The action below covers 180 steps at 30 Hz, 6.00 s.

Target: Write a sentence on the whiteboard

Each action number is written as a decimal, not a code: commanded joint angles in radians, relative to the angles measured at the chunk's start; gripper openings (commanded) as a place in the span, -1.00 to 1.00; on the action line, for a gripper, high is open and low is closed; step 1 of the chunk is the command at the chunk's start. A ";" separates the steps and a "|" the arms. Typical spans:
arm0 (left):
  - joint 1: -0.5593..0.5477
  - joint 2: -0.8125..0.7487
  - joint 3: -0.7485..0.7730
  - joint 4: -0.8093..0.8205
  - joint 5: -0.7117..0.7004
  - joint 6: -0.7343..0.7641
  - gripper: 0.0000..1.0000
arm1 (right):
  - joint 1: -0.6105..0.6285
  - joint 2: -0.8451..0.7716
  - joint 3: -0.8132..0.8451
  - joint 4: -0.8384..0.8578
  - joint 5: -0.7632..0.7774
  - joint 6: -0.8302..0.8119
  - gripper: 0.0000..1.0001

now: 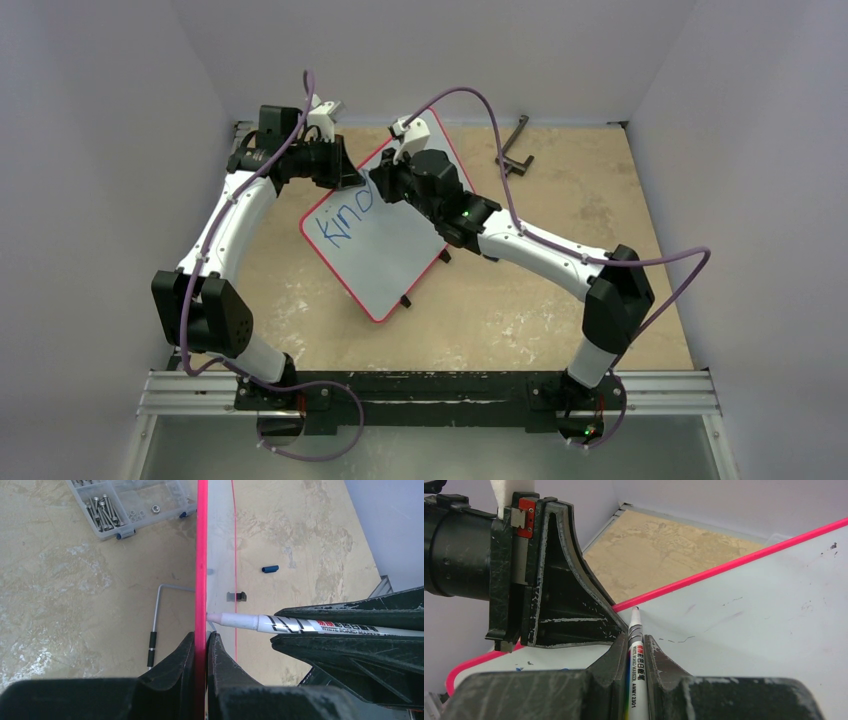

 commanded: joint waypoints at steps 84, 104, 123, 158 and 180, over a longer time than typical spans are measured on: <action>-0.060 0.018 0.016 -0.041 0.042 0.077 -1.00 | -0.087 -0.259 -0.241 0.116 -0.190 -0.139 -1.00; -0.060 0.010 0.016 -0.050 0.031 0.082 -1.00 | -0.087 -0.105 -0.143 0.096 -0.121 -0.147 -1.00; -0.060 0.007 0.017 -0.050 0.031 0.081 -1.00 | -0.088 -0.172 -0.329 0.114 -0.130 -0.065 -1.00; -0.060 -0.003 0.012 -0.053 0.026 0.084 -1.00 | -0.094 -0.069 -0.113 0.006 -0.019 -0.083 -1.00; -0.060 -0.004 0.011 -0.054 0.025 0.082 -1.00 | -0.094 -0.168 -0.243 -0.002 -0.045 -0.051 -1.00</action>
